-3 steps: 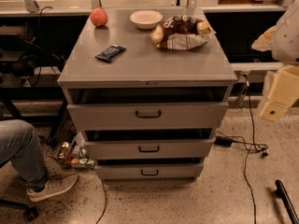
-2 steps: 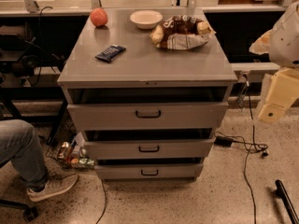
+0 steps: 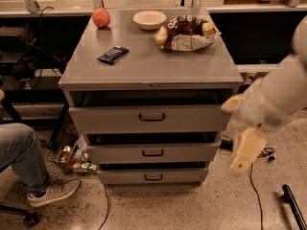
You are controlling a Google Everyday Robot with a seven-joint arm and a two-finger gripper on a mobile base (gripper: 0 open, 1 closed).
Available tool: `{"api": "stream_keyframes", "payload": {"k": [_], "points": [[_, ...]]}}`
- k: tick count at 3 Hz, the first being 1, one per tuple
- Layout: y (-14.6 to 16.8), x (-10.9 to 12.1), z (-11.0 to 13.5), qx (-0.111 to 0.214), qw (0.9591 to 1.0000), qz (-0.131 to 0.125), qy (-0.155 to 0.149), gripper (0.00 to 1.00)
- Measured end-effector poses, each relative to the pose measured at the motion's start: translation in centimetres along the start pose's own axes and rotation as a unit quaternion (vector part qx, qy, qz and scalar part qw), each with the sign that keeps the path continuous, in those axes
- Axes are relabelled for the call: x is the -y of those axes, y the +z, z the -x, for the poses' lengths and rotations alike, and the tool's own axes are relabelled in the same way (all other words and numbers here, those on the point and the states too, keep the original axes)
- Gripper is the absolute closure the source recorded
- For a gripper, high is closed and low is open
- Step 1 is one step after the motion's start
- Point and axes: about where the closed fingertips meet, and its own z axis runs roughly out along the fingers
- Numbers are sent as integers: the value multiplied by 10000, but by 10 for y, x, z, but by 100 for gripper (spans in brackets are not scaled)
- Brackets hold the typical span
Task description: Open bottom drawer
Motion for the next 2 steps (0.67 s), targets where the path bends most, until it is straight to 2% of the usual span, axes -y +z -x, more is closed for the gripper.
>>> {"api": "stream_keyframes", "payload": {"k": [1,2], "points": [[110,-38,-4,604,9931,992,165,0],[135,-55,-13,583,9899,1263,257,0]]}}
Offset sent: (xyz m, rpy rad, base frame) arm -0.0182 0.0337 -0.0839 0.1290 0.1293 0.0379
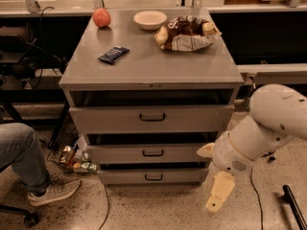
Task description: Open bottom drawer
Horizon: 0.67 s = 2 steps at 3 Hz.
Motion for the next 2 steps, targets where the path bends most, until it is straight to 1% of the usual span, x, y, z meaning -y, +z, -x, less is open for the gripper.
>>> {"api": "stream_keyframes", "payload": {"k": [1,2], "points": [[13,-8,-4,-7,10000,29,-8,0],[107,-18,-51,136,9983,414,383,0]]}}
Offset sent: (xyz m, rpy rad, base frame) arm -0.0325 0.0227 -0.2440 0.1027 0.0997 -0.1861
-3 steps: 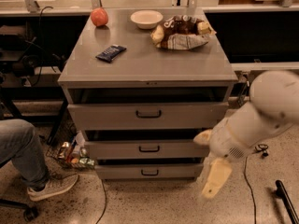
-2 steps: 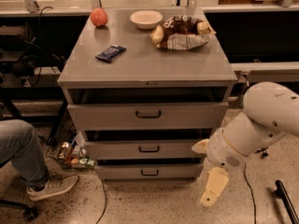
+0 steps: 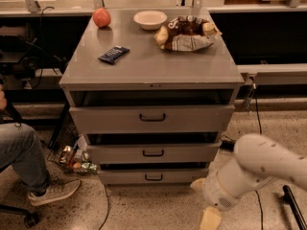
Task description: Open bottom drawer
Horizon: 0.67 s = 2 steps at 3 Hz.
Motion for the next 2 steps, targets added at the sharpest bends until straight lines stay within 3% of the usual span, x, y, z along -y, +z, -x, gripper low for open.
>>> {"api": "stream_keyframes", "payload": {"k": [1,2], "points": [[86,49,-26,275,9991,-224,225,0],[85,46,-26,255,9993,-178,218,0]]}}
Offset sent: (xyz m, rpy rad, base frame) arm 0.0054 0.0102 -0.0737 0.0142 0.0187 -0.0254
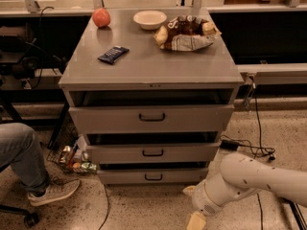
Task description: Open bottom drawer
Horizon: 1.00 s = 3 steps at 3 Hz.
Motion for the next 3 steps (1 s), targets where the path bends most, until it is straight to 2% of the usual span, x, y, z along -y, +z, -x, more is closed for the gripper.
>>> {"api": "stream_keyframes", "payload": {"k": [1,2,3], "points": [[26,40,-6,-45,9989,-363,-302,0],[45,82,-9,-180,9948,-748,-660,0],[74,137,-13,-201,9912,-851,-993,0]]}}
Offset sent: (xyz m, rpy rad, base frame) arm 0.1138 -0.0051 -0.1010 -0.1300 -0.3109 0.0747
